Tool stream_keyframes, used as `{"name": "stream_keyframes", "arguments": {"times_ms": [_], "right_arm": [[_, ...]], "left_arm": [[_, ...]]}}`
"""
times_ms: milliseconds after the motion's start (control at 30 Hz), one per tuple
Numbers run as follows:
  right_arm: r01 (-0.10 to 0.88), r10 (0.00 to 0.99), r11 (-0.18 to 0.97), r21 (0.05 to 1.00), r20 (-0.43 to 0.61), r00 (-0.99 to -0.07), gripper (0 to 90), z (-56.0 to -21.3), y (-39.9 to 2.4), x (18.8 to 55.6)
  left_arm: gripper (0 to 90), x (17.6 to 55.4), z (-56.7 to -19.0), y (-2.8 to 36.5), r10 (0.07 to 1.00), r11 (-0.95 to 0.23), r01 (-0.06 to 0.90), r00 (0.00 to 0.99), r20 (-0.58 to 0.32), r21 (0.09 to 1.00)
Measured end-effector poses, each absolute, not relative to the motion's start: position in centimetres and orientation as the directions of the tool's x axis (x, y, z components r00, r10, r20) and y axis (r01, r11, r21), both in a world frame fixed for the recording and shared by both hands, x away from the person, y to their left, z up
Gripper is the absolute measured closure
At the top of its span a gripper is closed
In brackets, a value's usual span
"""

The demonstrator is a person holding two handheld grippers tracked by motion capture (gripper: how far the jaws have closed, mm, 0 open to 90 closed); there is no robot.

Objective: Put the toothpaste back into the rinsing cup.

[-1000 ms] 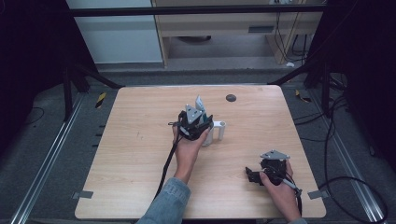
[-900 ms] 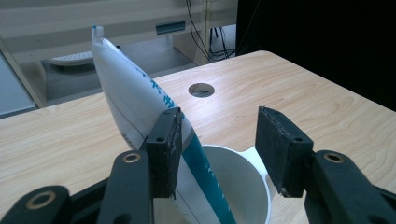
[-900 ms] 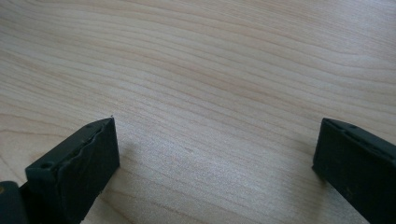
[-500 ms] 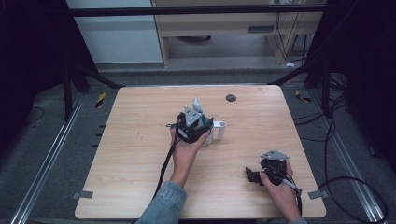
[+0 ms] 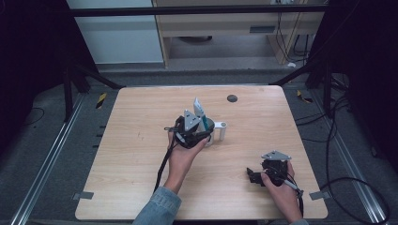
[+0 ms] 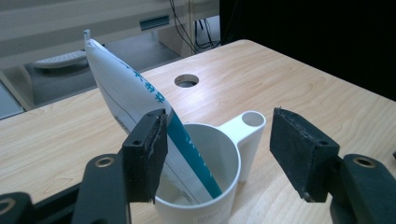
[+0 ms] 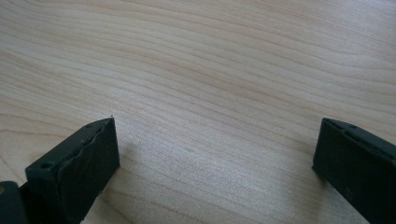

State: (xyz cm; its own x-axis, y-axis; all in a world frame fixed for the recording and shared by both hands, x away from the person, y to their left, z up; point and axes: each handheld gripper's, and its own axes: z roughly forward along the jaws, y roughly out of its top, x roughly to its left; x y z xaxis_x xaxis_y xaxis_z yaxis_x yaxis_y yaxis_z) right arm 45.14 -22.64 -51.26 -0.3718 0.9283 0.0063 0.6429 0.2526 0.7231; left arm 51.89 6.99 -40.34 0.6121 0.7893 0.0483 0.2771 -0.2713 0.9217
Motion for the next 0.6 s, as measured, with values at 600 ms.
{"name": "stream_keyframes", "arguments": {"times_ms": [600], "right_arm": [[0.641,0.928,0.254,0.724,0.004,-0.373,0.5,-51.3,-22.6,45.1]], "left_arm": [[25.0,50.8,-40.6,9.4,0.713,-0.364,0.336,0.701,0.027,0.869]]}}
